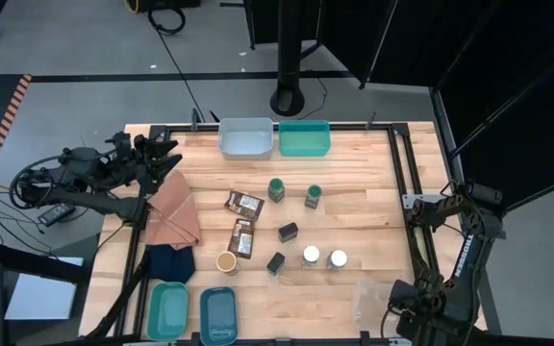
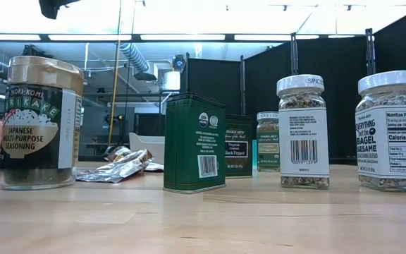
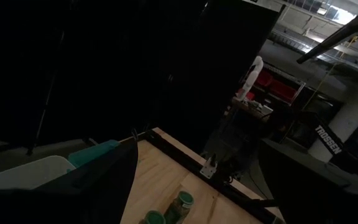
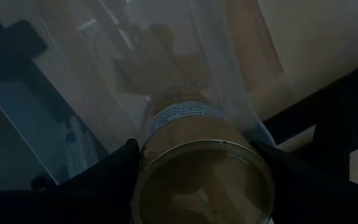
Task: Sort spices by type
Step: Put the top gold spice bottle into the transparent bin, then put the gold spice bottle into the transparent bin
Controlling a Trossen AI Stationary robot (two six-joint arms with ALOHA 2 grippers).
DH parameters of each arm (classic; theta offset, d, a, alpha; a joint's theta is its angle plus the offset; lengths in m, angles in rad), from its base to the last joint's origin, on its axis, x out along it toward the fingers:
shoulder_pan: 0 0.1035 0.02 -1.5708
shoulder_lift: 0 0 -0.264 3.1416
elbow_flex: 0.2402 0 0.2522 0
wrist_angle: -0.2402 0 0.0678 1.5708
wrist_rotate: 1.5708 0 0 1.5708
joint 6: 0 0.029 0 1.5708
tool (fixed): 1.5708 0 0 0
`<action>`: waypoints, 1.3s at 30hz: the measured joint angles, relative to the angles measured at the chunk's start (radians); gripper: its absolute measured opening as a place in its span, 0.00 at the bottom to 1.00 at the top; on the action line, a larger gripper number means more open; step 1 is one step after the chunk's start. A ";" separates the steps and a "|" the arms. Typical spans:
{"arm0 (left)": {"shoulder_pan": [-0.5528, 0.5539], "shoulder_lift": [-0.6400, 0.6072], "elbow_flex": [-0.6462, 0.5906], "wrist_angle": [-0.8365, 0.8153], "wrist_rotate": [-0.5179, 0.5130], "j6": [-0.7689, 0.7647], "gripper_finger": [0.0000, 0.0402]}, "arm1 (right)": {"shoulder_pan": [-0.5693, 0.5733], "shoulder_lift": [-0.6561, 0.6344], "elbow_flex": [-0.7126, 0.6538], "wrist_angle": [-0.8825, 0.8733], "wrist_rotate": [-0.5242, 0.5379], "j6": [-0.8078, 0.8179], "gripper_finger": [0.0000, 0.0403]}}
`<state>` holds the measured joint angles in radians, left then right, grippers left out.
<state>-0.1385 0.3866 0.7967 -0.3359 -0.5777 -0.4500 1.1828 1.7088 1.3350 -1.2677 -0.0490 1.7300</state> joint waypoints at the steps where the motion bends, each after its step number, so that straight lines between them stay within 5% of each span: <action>1: 0.000 0.000 0.000 0.000 0.000 0.000 0.83 | 0.000 0.000 0.000 -0.003 -0.001 0.003 0.77; 6: 0.000 0.000 0.000 0.000 0.000 0.000 0.83 | 0.000 0.000 0.000 -0.014 -0.004 0.006 0.92; 25: 0.000 0.000 0.000 0.000 0.002 0.000 0.83 | -0.120 -0.119 0.000 -0.063 0.017 -0.183 0.87; 30: 0.000 0.000 0.000 0.000 0.002 0.000 0.83 | -0.215 -0.206 0.000 -0.094 0.102 -0.279 0.87; 39: 0.000 0.000 0.000 0.000 0.003 0.014 0.83 | -0.485 -0.289 0.000 -0.080 0.421 -0.620 0.87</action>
<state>-0.1385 0.3866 0.7967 -0.3359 -0.5751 -0.4364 0.6975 1.4200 1.3354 -1.3477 0.3717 1.1096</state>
